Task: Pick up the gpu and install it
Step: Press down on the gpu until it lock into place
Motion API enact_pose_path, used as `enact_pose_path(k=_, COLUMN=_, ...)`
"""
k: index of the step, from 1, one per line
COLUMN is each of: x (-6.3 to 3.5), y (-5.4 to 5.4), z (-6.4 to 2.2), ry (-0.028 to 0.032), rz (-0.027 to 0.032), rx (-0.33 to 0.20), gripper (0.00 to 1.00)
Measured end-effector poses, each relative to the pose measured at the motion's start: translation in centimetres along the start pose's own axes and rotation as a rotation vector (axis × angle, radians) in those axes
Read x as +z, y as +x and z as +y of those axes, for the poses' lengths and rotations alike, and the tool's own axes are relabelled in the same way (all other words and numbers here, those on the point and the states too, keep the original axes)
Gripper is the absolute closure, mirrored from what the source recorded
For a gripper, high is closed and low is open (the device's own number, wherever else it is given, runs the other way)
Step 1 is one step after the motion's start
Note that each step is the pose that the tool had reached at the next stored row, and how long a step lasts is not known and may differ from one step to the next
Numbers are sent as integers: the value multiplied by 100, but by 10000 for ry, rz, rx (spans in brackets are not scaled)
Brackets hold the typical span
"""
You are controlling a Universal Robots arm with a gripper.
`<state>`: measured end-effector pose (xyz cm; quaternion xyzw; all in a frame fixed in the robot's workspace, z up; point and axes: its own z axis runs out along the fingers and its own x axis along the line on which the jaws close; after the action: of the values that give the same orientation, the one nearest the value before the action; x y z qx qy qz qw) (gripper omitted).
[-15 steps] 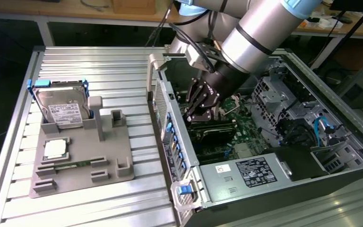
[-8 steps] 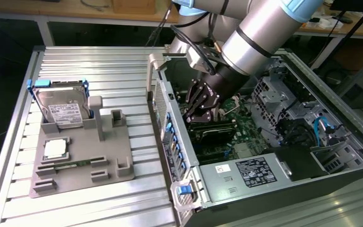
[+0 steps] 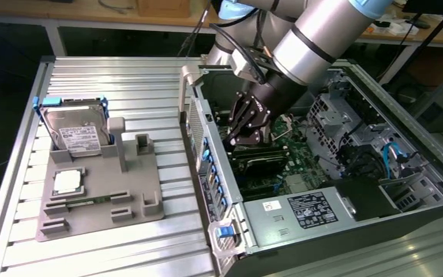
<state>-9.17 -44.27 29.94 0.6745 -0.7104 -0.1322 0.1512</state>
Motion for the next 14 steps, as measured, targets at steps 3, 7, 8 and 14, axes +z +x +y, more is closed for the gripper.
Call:
enact_pose_path(k=3, x=-3, y=-25, z=2, ry=44, rz=0, rx=27, gripper=89)
enact_pose_path(k=7, x=-3, y=-55, z=4, ry=463, rz=74, rx=79, gripper=89)
enact_pose_path(k=8, x=-2, y=-61, z=5, ry=581, rz=85, rx=88, gripper=89)
enact_pose_path(k=14, x=0, y=-90, z=7, ry=1305, rz=162, rx=151, gripper=89)
